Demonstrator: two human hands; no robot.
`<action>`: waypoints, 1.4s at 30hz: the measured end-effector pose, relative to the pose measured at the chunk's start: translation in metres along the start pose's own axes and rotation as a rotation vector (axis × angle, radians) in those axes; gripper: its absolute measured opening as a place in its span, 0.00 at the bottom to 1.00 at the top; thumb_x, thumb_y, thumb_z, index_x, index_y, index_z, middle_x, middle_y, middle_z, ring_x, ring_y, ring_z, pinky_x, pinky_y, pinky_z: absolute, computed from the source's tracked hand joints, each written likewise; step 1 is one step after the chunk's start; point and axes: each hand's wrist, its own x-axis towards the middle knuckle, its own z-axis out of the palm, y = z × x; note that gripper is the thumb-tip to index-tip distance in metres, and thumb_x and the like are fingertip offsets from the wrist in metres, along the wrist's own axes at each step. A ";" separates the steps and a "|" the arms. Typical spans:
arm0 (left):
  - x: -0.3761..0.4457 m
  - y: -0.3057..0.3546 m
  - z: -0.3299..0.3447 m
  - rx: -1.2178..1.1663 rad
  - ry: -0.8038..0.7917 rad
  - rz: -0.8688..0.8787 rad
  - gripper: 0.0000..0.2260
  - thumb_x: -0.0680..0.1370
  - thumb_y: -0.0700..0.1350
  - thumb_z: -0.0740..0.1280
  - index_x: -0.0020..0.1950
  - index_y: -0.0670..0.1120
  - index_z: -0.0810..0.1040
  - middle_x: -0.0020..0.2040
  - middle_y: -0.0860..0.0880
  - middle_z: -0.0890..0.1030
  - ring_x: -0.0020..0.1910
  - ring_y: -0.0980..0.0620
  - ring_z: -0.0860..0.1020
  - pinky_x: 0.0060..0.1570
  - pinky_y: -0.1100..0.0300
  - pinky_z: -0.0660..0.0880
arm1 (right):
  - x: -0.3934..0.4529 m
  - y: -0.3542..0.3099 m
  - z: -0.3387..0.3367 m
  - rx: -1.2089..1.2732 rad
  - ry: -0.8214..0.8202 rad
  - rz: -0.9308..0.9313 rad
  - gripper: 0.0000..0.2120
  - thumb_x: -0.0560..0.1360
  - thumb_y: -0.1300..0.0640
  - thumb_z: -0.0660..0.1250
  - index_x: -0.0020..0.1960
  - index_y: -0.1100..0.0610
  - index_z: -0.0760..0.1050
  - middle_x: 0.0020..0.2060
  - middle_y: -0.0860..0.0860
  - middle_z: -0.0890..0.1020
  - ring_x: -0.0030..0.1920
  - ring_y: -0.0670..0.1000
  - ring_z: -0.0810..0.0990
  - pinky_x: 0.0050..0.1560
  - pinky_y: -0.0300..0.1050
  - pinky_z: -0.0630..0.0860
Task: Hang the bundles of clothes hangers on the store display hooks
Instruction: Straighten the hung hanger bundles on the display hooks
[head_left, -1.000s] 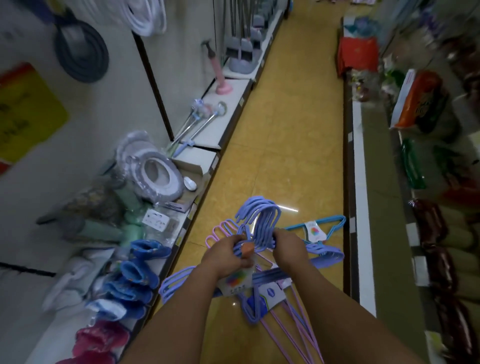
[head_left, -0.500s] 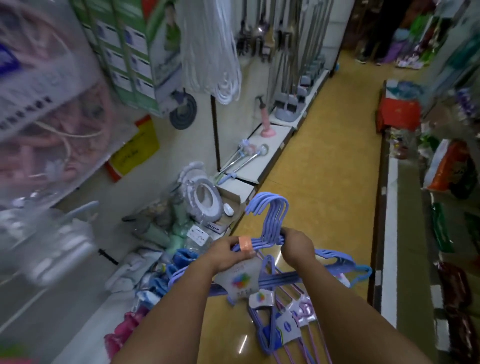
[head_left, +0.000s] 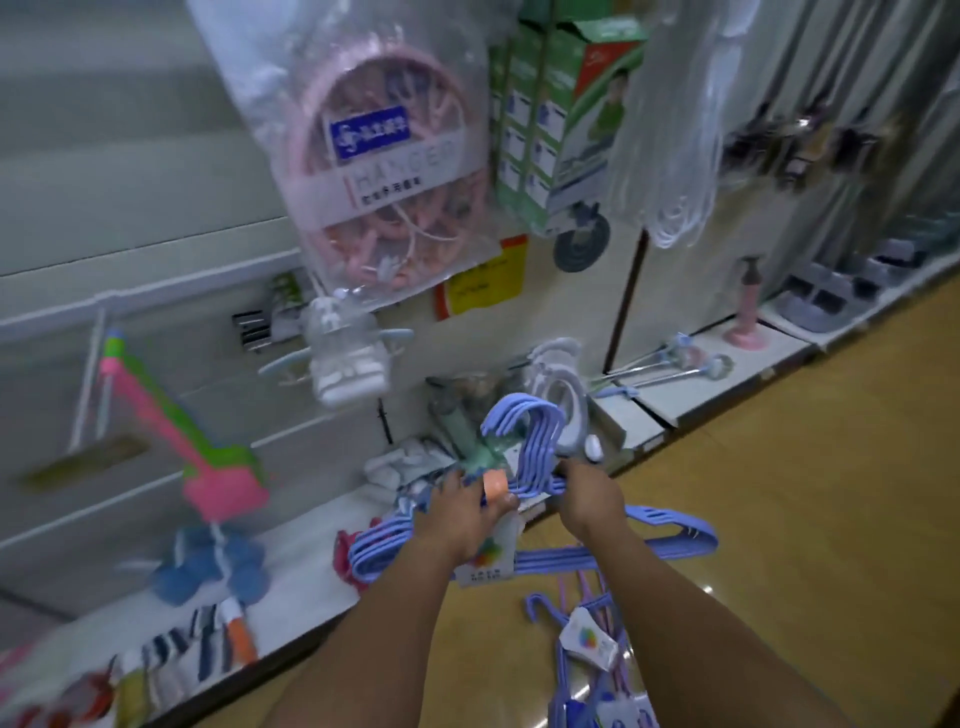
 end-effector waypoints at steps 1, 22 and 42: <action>-0.010 -0.008 -0.002 0.001 0.048 -0.031 0.29 0.78 0.65 0.54 0.73 0.49 0.64 0.74 0.45 0.61 0.71 0.41 0.62 0.66 0.45 0.65 | -0.004 -0.010 0.002 -0.011 -0.016 -0.028 0.14 0.78 0.64 0.59 0.62 0.57 0.74 0.56 0.57 0.80 0.55 0.59 0.78 0.51 0.51 0.75; -0.245 -0.273 -0.082 -0.032 0.479 -0.508 0.13 0.81 0.51 0.58 0.65 0.51 0.71 0.58 0.44 0.79 0.56 0.41 0.77 0.49 0.55 0.71 | -0.158 -0.322 0.102 -0.100 -0.178 -0.697 0.15 0.75 0.67 0.57 0.59 0.57 0.73 0.52 0.59 0.81 0.55 0.59 0.79 0.50 0.48 0.75; -0.430 -0.527 -0.125 -0.180 0.659 -0.858 0.18 0.80 0.41 0.58 0.69 0.52 0.70 0.57 0.45 0.80 0.55 0.43 0.78 0.51 0.52 0.74 | -0.337 -0.567 0.235 -0.199 -0.217 -1.008 0.17 0.77 0.65 0.56 0.64 0.55 0.70 0.57 0.57 0.79 0.58 0.58 0.77 0.49 0.48 0.72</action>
